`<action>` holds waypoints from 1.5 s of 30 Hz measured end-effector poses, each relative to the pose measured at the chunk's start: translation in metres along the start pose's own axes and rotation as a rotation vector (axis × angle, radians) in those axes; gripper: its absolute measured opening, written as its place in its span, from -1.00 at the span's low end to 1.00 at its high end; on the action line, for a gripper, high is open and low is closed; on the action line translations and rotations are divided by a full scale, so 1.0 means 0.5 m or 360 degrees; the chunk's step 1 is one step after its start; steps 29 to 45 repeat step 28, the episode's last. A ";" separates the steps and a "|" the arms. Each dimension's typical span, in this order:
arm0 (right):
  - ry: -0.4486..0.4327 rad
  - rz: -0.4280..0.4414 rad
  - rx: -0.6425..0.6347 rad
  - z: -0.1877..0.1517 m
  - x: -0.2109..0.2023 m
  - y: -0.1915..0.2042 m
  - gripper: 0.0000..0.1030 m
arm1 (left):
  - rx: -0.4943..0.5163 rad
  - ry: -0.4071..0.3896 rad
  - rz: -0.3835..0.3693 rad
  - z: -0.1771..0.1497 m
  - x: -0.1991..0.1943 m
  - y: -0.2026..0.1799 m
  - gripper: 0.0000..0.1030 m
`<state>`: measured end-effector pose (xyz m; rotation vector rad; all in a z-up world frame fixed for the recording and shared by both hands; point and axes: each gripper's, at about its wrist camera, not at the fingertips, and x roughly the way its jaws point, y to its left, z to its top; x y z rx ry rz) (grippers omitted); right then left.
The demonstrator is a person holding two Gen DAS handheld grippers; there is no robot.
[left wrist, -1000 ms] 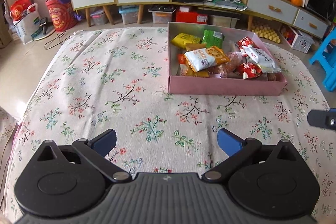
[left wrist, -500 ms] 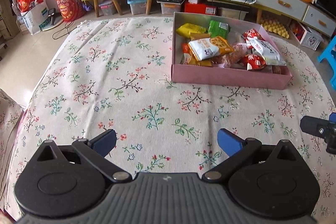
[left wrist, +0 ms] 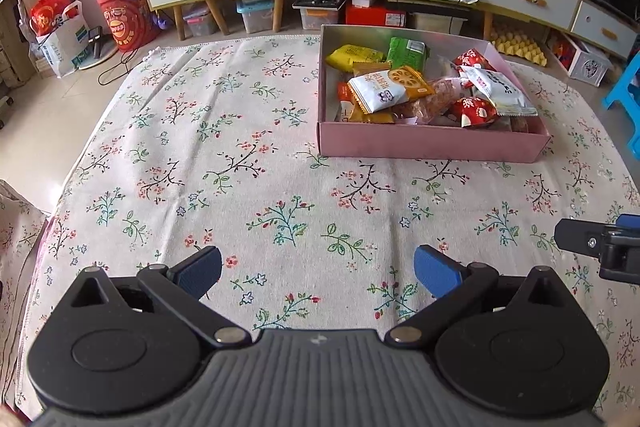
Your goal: Organize snacks
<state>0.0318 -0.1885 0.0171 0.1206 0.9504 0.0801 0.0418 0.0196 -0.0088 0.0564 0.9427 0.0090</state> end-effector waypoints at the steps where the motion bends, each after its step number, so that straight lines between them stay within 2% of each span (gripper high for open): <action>1: 0.0000 -0.0002 0.0000 0.000 0.000 0.000 0.70 | 0.0000 0.0003 -0.0002 0.000 0.000 0.000 0.99; 45: 0.0029 -0.0008 -0.0015 0.001 0.012 0.005 0.71 | 0.0016 0.0019 -0.0059 -0.002 -0.005 -0.004 0.99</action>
